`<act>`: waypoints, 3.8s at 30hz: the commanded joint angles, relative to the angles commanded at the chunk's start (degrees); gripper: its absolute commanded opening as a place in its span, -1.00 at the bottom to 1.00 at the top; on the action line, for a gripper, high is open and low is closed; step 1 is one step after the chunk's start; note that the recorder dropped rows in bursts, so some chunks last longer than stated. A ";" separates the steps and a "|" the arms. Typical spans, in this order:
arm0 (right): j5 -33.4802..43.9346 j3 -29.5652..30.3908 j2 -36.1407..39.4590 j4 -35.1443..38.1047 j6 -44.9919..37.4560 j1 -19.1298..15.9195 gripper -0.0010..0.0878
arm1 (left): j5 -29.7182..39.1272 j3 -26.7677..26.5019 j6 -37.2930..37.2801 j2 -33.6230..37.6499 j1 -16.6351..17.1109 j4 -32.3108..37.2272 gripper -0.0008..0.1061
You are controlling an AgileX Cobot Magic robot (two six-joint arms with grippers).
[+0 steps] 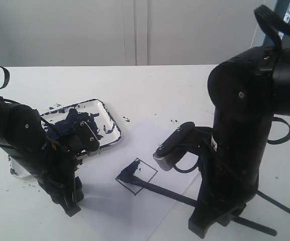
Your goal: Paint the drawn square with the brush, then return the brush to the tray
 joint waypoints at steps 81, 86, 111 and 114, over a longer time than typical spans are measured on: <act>0.00 3.28 -2.59 2.32 -1.28 0.00 -0.98 | -0.39 0.00 0.00 0.00 0.00 0.00 -0.09; 0.00 3.28 -2.59 -5.39 3.09 0.00 -0.98 | -0.19 0.00 0.00 0.00 0.00 0.00 -0.09; 0.00 3.28 -3.35 6.88 -3.12 0.00 -0.98 | -0.18 0.00 0.00 0.00 0.00 0.00 -0.09; 0.00 3.28 -3.35 2.32 -0.42 0.00 -0.98 | -0.07 0.00 0.00 0.00 0.00 0.00 -0.09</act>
